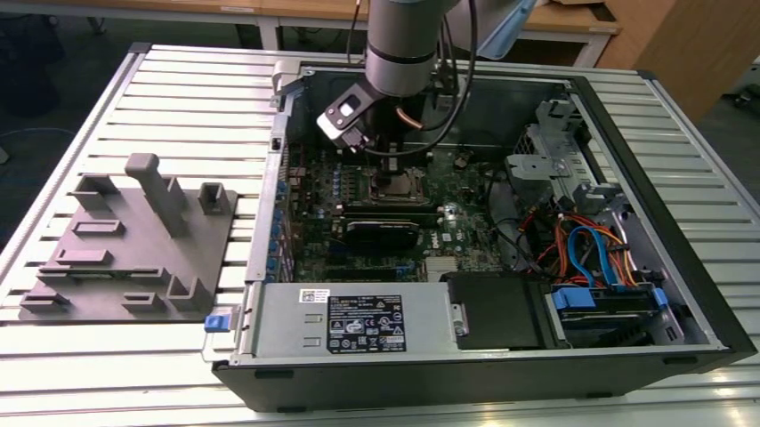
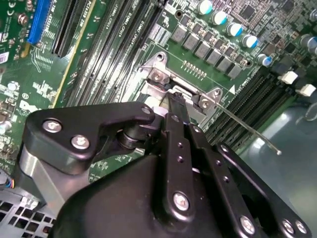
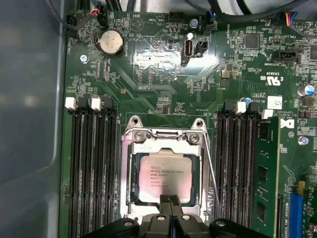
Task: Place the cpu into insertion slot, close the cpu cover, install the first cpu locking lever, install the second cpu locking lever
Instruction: 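Close the cpu cover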
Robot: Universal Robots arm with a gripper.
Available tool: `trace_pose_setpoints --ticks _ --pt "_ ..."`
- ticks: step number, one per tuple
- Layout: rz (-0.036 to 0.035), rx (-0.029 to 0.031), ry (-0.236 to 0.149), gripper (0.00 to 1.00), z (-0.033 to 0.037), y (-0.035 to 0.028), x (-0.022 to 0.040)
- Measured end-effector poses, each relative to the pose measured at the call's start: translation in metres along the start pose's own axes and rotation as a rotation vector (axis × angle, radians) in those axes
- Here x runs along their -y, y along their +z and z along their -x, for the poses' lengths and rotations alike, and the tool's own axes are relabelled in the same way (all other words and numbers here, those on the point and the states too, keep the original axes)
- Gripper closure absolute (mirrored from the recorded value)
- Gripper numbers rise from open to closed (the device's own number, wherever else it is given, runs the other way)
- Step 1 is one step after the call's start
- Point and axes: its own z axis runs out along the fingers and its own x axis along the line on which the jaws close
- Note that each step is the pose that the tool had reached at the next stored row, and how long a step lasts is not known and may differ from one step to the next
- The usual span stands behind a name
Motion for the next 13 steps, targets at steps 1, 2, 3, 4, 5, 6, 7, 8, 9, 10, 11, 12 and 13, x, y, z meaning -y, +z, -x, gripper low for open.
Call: trace_pose_setpoints --ticks 1,2,3,4,5,6,7,8,9,10,11,12,13 --pt "0.0 0.0 0.0 0.9 0.0 0.0009 0.0001" --pt "0.0 -0.0001 0.0 0.9 0.0 0.002 0.0002" --pt "0.0 -0.0001 0.0 0.9 0.0 0.0031 0.0004" --pt "0.0 -0.0001 0.0 0.9 0.0 0.0042 0.0005" --pt "-0.0001 0.0001 0.0 0.9 0.0 0.0045 0.0008" --pt "-0.0002 0.0002 0.0 0.9 0.0 0.0045 0.0012" --pt "-0.0001 0.0001 0.0 0.9 0.0 0.0045 0.0018" --pt "0.0002 0.0001 0.0 0.9 -0.0001 0.0044 0.0025" --pt "0.0005 0.0 0.0 0.9 -0.0001 0.0037 0.0032" --pt "0.0006 -0.0001 0.0 0.9 -0.0001 0.0025 0.0034" --pt "0.0007 0.0 0.0 0.9 -0.0001 0.0007 0.0034" --pt "0.0008 0.0 0.0 0.9 -0.0001 -0.0004 0.0034" --pt "0.001 -0.0001 0.0 0.9 -0.0001 -0.0009 0.0034"
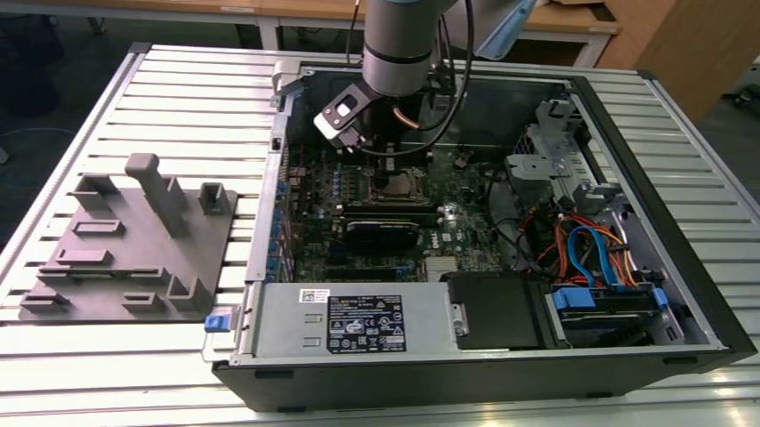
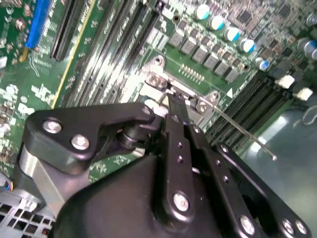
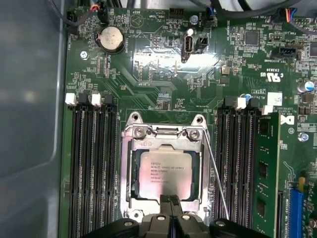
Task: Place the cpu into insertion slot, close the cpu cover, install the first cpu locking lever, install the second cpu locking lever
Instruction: 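Close the cpu cover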
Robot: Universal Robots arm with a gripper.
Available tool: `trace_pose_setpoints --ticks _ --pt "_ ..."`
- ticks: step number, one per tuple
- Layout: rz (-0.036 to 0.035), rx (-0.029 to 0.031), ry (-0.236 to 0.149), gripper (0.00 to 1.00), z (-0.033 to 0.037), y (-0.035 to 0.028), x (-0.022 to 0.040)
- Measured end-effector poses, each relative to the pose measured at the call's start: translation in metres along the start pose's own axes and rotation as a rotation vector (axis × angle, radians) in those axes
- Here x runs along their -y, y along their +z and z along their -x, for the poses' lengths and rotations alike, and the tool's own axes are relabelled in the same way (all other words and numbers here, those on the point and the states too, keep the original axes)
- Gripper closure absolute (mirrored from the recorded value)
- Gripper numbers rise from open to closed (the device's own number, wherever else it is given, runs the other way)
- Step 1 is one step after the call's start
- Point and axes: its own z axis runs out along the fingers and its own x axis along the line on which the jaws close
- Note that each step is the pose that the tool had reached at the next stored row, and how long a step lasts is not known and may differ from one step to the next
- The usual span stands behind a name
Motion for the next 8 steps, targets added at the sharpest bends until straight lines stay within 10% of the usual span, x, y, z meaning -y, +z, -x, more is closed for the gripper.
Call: trace_pose_setpoints --ticks 8 --pt "0.0011 -0.0004 0.0 0.9 0.0003 -0.0002 -0.0149"
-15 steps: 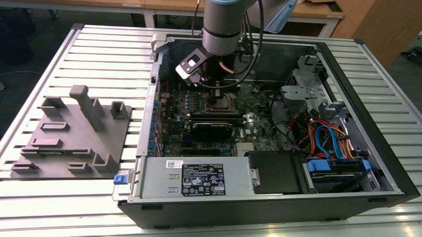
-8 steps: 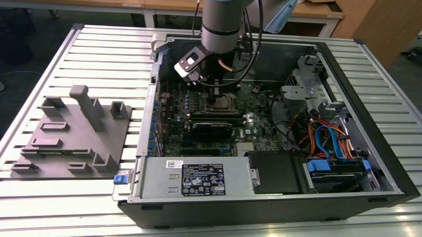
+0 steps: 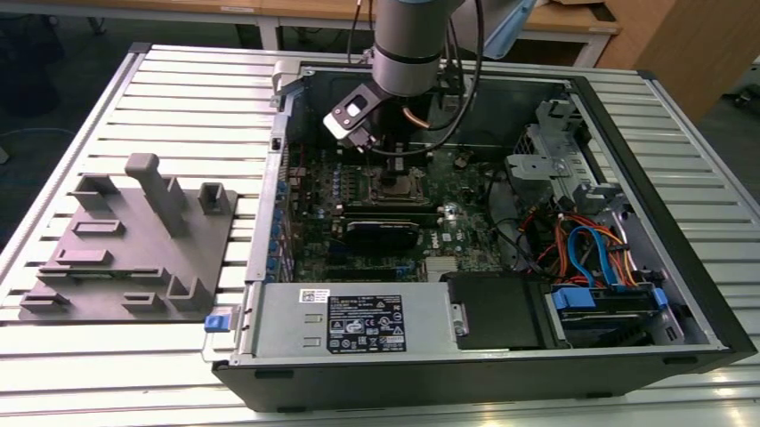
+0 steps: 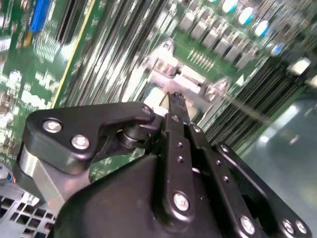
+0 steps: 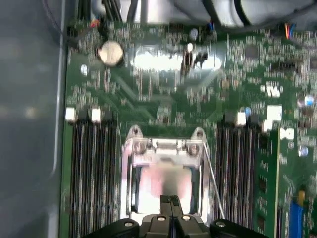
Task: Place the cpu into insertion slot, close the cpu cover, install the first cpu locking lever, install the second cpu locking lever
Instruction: 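Close the cpu cover, then install the first cpu locking lever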
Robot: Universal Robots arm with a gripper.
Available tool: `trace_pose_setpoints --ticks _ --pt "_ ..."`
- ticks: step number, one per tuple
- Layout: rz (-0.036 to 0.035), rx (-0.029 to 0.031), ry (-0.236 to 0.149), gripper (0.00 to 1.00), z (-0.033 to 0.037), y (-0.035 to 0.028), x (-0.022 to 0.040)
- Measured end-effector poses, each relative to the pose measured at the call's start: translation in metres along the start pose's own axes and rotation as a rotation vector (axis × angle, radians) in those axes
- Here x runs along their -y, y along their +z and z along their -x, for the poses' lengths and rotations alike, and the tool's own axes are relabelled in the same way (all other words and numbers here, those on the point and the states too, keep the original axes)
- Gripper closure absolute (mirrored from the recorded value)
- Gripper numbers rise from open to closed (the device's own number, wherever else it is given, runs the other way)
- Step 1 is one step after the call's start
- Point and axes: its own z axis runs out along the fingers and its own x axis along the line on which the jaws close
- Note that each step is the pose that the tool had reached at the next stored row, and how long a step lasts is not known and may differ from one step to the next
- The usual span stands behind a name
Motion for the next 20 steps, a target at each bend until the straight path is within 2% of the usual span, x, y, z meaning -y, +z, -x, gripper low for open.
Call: trace_pose_setpoints --ticks 3,4,17,20 --pt "-0.0001 0.0 0.0 0.9 0.0002 0.0 -0.0123" --pt "-0.0001 0.0 0.0 0.9 0.0003 0.0 -0.0138" --pt "-0.0001 0.0 0.0 0.9 0.0003 0.0 -0.014" --pt "-0.0001 -0.0002 0.0 0.9 0.0003 -0.003 -0.014"
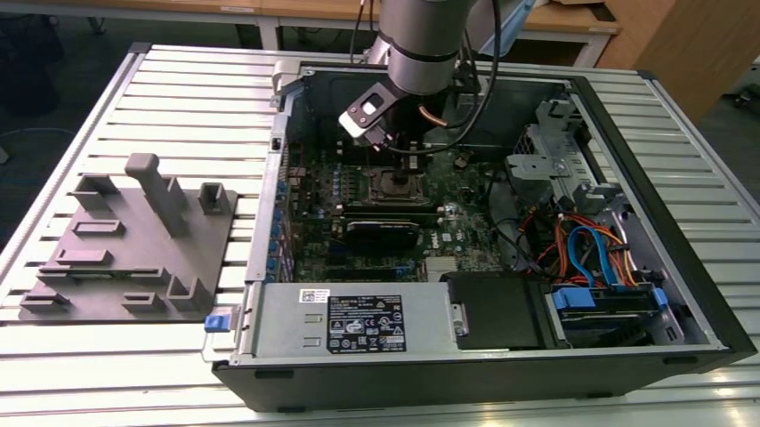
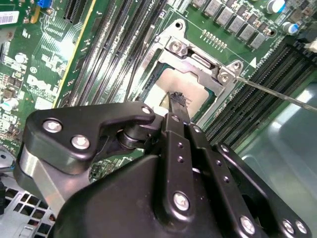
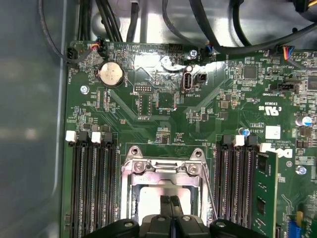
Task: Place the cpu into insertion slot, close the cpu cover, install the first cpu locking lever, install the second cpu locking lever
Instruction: 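Install the first cpu locking lever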
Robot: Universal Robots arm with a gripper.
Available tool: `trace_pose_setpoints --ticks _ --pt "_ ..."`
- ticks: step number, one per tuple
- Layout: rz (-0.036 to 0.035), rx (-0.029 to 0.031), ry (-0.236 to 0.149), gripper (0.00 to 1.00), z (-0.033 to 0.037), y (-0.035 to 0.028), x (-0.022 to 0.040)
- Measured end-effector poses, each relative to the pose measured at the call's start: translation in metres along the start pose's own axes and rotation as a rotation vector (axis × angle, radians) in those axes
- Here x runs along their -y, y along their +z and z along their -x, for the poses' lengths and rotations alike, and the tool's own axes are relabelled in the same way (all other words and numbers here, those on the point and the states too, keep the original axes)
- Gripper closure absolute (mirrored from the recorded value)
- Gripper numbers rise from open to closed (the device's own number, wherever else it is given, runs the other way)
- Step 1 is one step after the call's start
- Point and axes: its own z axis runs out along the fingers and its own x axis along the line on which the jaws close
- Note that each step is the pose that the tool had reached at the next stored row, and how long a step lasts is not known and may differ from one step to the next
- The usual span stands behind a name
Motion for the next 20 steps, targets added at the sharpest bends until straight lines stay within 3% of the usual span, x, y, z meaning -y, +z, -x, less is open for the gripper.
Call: trace_pose_setpoints --ticks 11,20 --pt "0.0001 -0.0001 0.0 0.9 0.0001 -0.0261 0.0001" --pt "0.0 -0.0001 0.0 0.9 0.0001 -0.035 0.0002"
